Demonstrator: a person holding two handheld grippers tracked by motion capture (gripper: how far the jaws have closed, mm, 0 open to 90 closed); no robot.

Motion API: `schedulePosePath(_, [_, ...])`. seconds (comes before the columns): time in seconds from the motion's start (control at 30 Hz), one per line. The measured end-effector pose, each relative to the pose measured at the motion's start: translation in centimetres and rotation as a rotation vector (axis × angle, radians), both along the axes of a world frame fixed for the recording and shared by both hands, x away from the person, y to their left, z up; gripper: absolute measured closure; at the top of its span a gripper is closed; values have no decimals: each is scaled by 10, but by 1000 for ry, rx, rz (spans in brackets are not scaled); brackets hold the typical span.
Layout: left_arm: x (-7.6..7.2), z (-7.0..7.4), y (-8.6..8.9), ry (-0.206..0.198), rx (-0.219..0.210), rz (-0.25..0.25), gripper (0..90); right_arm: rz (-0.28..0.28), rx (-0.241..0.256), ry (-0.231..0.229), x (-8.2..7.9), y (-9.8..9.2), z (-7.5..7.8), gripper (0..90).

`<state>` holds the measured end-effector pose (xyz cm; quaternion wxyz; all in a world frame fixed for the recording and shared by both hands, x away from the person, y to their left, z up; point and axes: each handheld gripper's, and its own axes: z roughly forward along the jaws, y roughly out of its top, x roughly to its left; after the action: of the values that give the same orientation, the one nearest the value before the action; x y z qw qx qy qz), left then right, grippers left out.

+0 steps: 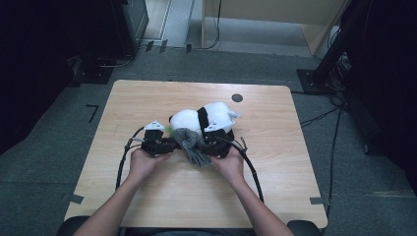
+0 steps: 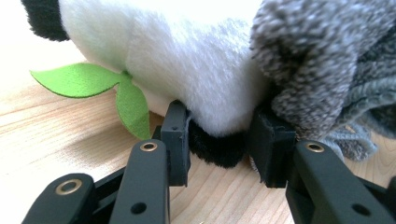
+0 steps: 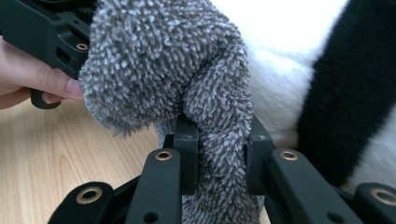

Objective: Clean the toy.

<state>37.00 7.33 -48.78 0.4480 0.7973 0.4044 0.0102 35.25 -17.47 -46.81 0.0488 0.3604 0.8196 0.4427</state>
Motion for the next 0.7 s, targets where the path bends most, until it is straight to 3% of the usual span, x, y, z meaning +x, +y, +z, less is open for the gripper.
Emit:
schedulePosePath(0.27, [0,1,1,0,-2,1,623,-24,-59,-57,-4,-9,3,745])
schedulePosePath(0.47, [0,1,1,0,0,-2,624,-78,-86,-77,-5,-24,7,749])
schedulePosePath(0.7, [2,3,2,6,-8,-5,626,-160,-65,-89,-5,-52,16,753])
